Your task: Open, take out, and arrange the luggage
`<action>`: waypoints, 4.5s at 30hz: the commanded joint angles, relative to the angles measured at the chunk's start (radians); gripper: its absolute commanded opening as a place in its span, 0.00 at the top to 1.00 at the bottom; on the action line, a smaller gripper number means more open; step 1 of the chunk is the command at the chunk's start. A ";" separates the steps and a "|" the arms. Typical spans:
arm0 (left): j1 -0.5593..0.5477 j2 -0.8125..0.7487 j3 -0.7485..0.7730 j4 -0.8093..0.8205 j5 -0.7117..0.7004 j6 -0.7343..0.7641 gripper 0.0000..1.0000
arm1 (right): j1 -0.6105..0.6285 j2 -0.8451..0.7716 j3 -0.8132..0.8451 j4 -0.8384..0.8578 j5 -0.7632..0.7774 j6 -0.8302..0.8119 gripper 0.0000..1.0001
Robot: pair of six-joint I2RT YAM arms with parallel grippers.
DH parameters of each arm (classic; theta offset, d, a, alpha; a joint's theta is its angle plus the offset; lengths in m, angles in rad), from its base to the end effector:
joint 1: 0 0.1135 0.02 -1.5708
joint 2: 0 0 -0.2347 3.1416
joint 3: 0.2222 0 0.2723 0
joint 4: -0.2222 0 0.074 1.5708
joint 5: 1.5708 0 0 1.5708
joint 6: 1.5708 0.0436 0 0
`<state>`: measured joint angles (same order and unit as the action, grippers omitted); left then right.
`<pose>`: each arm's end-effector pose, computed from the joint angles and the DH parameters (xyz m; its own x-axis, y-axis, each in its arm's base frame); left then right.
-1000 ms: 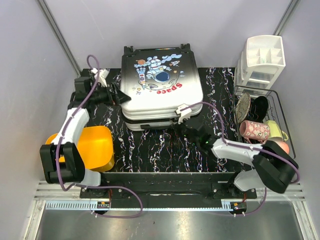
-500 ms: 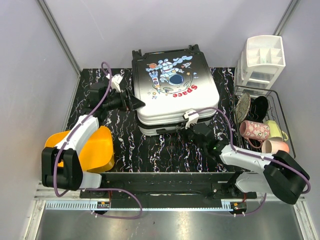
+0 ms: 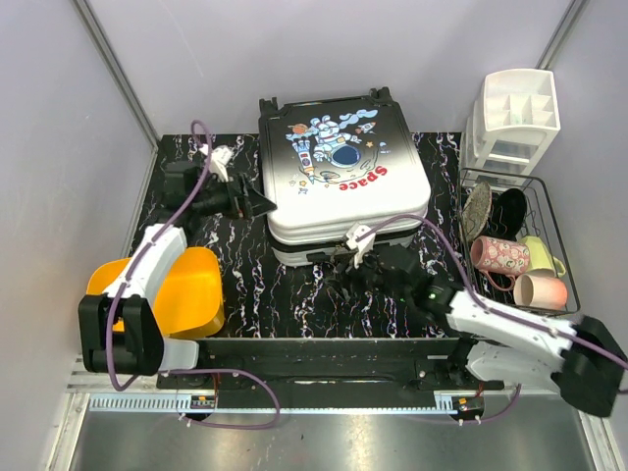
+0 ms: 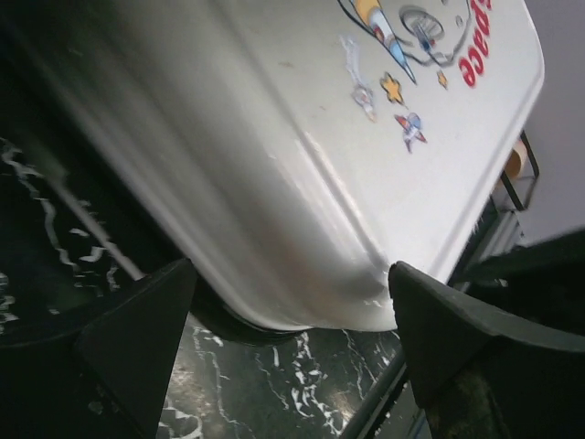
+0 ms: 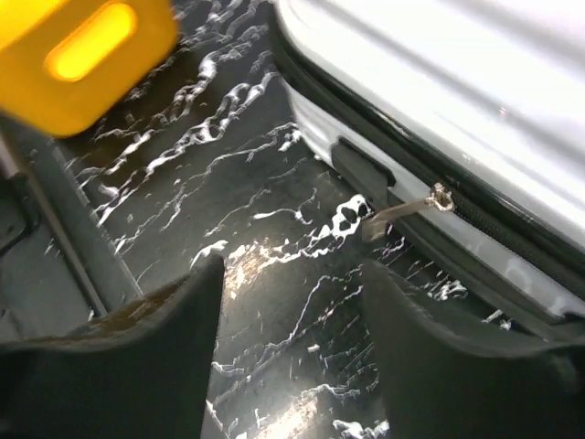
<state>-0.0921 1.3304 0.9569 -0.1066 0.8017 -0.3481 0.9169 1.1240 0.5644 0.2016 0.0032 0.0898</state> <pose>0.3216 -0.0612 0.2522 -0.6706 -0.1763 -0.7206 0.4998 0.6104 -0.6145 0.1739 0.2267 0.1938 -0.2833 -0.2222 -0.9329 -0.7696 0.6331 0.0829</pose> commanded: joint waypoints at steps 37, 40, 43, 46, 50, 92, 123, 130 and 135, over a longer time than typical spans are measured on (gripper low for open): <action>0.058 0.256 0.177 -0.199 -0.053 0.684 0.27 | -0.903 1.164 1.684 -0.479 -0.570 -0.134 0.65; 0.028 0.219 0.139 -0.209 -0.015 0.766 0.27 | -0.895 1.266 1.810 -0.508 -0.762 -0.096 0.66; -0.012 0.167 0.088 -0.212 -0.024 0.825 0.25 | -0.865 1.342 1.891 -0.516 -0.893 -0.044 0.67; -0.031 0.116 0.031 -0.219 -0.009 0.853 0.25 | -0.810 1.384 1.931 -0.516 -0.969 -0.050 0.67; -0.052 0.026 -0.035 -0.248 0.002 0.899 0.25 | -0.719 1.418 1.967 -0.515 -1.026 -0.085 0.65; -0.257 0.036 0.335 -0.249 0.022 0.594 0.08 | -1.170 0.332 0.858 -0.745 -0.726 -0.221 0.15; -0.290 0.630 0.895 -0.610 -0.228 1.488 0.09 | -1.201 0.628 1.132 -0.785 -0.514 0.160 0.04; -0.276 0.549 0.795 -0.654 -0.246 1.500 0.74 | -1.195 0.706 1.144 -0.742 -0.686 0.250 0.08; -0.241 0.379 0.622 -0.642 -0.225 1.430 1.00 | -1.120 0.732 1.160 -0.714 -0.758 0.298 0.13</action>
<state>-0.3824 1.8965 1.6913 -0.6994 0.5770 1.1305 -0.2821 1.8366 1.6852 -0.5556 -0.6243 0.3168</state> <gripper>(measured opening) 0.573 0.886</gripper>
